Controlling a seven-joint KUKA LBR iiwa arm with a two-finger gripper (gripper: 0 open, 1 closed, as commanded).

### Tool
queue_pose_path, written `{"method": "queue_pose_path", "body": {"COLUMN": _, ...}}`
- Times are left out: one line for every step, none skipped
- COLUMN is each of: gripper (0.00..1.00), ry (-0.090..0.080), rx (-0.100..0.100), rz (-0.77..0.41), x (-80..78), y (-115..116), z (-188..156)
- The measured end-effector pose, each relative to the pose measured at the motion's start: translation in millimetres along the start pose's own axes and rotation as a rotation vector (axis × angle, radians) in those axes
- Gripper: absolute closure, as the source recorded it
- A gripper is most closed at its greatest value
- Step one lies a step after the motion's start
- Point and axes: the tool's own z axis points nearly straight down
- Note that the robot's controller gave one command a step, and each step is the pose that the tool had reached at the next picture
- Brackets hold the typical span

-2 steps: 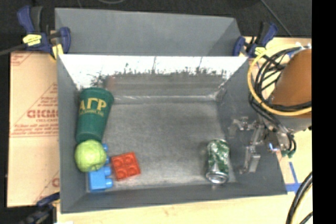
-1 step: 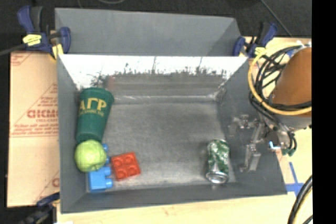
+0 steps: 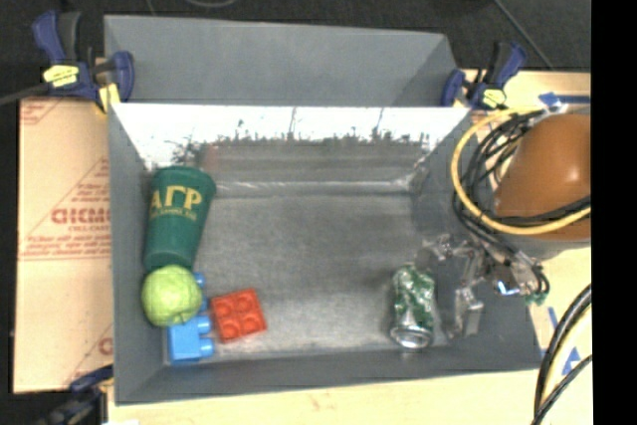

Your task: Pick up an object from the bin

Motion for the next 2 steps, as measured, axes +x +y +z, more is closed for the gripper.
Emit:
{"method": "queue_pose_path", "body": {"gripper": 0.00, "ry": 0.002, "rx": -0.003, "rz": -0.301, "x": 0.6, "y": 3, "z": 15}}
{"method": "queue_pose_path", "body": {"gripper": 0.00, "ry": 0.003, "rx": -0.002, "rz": -0.446, "x": -1.9, "y": 2, "z": 40}}
